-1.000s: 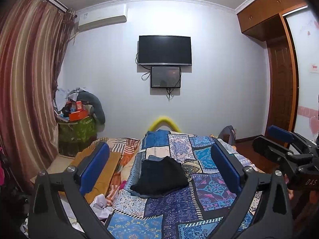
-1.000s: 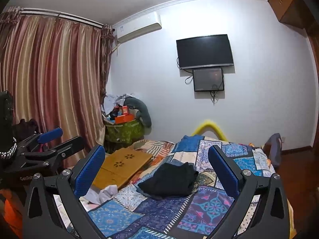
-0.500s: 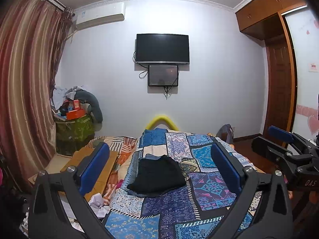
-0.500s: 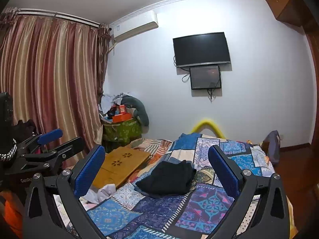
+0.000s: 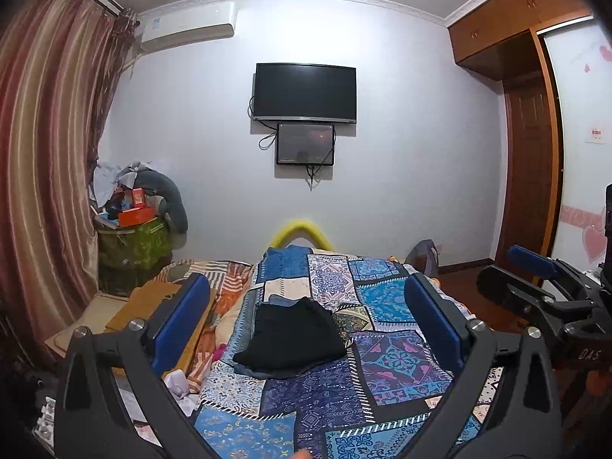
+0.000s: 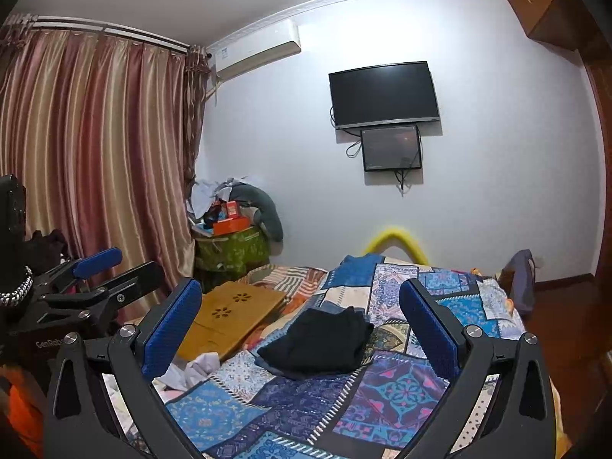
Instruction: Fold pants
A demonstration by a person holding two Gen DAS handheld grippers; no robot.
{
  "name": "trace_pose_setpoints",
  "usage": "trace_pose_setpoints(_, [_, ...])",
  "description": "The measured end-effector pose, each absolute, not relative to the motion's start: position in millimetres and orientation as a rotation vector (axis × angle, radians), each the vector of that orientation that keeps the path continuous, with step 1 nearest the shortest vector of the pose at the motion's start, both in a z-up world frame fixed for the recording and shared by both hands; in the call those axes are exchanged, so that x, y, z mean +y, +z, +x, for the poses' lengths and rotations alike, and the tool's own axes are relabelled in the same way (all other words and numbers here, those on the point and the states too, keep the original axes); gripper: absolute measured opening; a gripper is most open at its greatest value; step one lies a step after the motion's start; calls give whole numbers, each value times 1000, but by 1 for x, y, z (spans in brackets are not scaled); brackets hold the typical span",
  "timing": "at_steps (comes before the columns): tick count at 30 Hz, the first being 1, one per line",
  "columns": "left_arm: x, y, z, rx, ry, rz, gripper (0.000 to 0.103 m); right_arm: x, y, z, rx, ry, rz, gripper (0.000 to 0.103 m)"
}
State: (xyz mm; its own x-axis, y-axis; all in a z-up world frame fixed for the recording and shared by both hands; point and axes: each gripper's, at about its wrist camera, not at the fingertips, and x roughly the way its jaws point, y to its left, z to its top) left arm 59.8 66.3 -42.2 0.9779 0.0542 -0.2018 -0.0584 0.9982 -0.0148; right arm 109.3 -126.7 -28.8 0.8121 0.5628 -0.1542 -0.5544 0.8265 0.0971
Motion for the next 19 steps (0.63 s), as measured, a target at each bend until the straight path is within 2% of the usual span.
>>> trace_pose_setpoints(19, [65, -47, 63, 229, 32, -25, 103, -126, -30, 111, 182, 593, 53, 103])
